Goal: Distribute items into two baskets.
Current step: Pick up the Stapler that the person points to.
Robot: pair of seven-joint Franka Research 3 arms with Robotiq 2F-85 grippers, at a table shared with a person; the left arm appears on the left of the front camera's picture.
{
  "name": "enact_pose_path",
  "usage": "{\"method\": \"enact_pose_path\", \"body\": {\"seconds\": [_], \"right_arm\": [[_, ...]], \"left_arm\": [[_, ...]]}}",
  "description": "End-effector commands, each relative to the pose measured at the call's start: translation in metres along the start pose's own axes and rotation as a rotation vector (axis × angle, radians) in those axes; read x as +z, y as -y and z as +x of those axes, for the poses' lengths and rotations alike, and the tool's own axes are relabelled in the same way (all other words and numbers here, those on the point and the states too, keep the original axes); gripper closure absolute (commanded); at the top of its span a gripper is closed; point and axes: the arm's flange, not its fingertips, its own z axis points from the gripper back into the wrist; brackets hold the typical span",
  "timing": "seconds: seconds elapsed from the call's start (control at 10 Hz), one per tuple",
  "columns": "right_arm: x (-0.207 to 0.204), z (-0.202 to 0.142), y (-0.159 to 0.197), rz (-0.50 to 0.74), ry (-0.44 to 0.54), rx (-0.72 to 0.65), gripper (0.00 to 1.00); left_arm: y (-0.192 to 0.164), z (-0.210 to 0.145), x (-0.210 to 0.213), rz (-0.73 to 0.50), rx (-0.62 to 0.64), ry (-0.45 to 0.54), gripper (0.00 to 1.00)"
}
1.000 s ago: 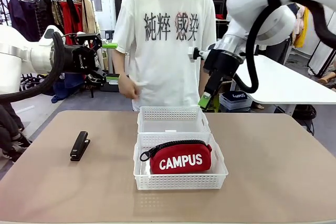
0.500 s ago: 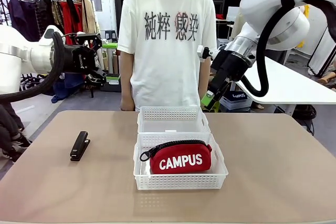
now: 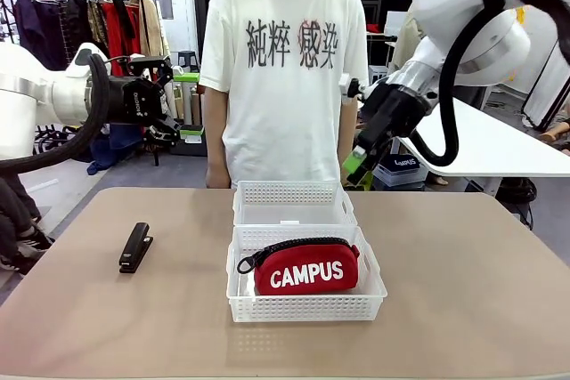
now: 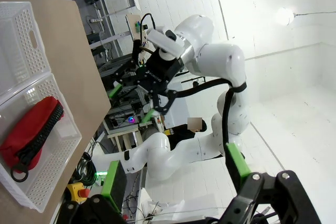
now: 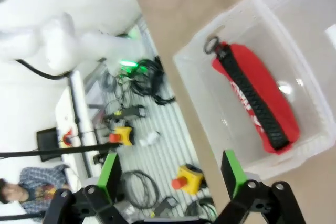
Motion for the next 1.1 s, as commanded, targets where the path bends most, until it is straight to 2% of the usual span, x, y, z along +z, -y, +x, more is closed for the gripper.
{"method": "enact_pose_path", "body": {"seconds": [0.0, 0.2, 0.4, 0.7, 1.0], "right_arm": [[0.042, -0.012, -0.012, 0.175, 0.164, -0.03, 0.0], [0.069, -0.032, -0.022, 0.25, 0.305, -0.071, 0.0], [0.099, -0.05, -0.023, 0.291, 0.432, -0.196, 0.0], [0.128, -0.058, 0.002, 0.387, 0.471, -0.395, 0.0], [0.141, -0.072, 0.032, 0.423, 0.533, -0.504, 0.0]], "left_arm": [[0.002, -0.001, 0.001, 0.003, -0.005, -0.002, 0.0], [0.002, -0.001, 0.001, 0.003, -0.005, -0.002, 0.0], [0.002, -0.001, 0.001, 0.003, -0.005, -0.002, 0.0], [0.002, -0.001, 0.001, 0.003, -0.005, -0.002, 0.0], [0.002, -0.001, 0.001, 0.003, -0.005, -0.002, 0.0]]}}
